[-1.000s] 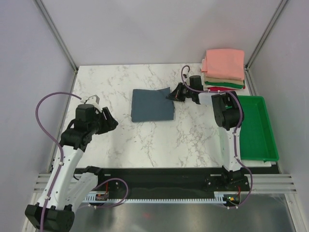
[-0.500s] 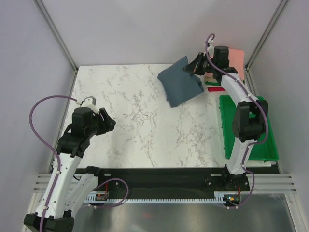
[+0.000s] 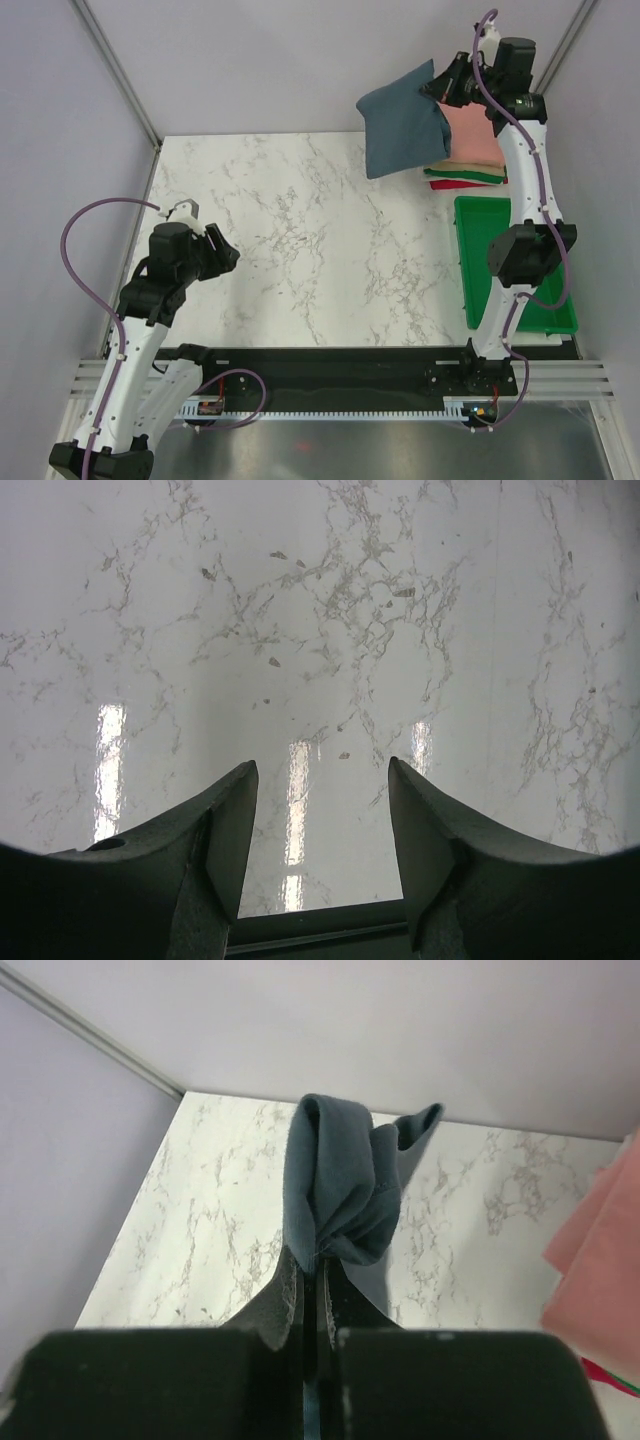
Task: Fold and stack the t-shirts
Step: Neatly place the folded tshirt to the corner
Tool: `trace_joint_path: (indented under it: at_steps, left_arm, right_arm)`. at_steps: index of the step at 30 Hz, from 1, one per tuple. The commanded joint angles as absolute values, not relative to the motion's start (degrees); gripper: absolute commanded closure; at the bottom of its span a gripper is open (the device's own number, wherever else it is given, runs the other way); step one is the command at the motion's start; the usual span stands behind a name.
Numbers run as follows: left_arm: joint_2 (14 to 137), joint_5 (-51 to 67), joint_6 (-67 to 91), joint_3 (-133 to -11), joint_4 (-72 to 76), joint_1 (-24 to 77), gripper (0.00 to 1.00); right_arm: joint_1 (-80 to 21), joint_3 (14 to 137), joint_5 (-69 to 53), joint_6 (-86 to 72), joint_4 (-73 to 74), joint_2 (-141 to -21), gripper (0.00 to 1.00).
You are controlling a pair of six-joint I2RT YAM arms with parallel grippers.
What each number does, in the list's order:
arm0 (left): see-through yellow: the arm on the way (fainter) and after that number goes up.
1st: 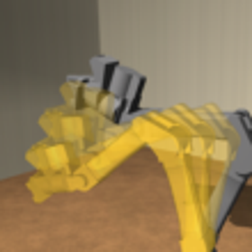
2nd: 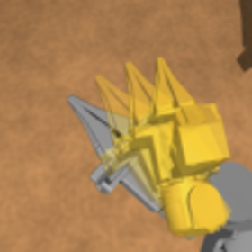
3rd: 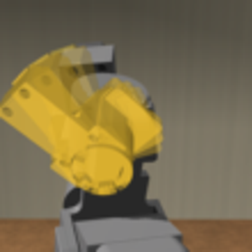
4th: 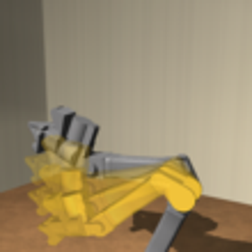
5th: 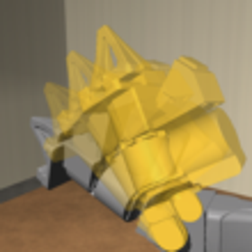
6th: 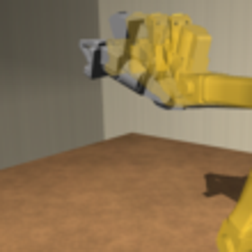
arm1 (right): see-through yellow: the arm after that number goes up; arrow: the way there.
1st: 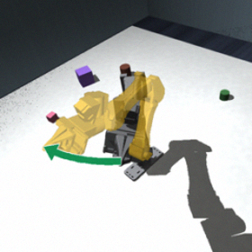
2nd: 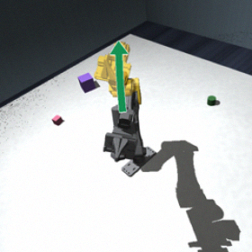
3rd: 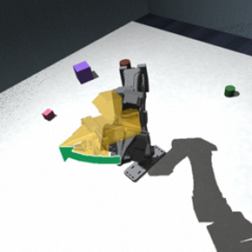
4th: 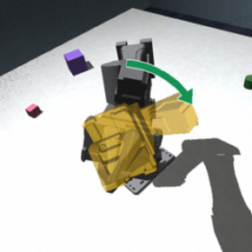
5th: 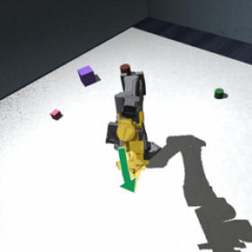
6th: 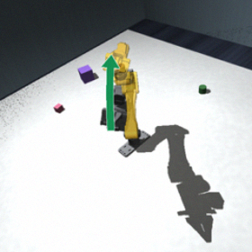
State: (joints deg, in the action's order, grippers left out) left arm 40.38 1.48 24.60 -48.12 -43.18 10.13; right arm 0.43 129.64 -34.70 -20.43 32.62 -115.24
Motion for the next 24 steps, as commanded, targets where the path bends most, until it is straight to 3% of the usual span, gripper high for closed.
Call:
trace_joint_path:
  at_steps: [1, 8, 24]
  left_arm:
    - [40.3, 0.2, 25.0, -48.2, -42.0, 10.2, 0.38]
    - [40.3, 0.2, 25.0, -48.1, -41.9, 10.2, 0.39]
    - [41.7, 0.2, 25.0, -48.1, -41.9, 10.2, 0.39]
  right_arm:
    - [3.9, 135.5, -35.6, -19.7, 33.8, -115.6, 1.0]
    - [7.0, 142.1, -38.2, -21.4, 32.2, -118.8, 1.0]
    - [12.5, 141.8, -41.1, -23.5, 26.4, -122.1, 1.0]
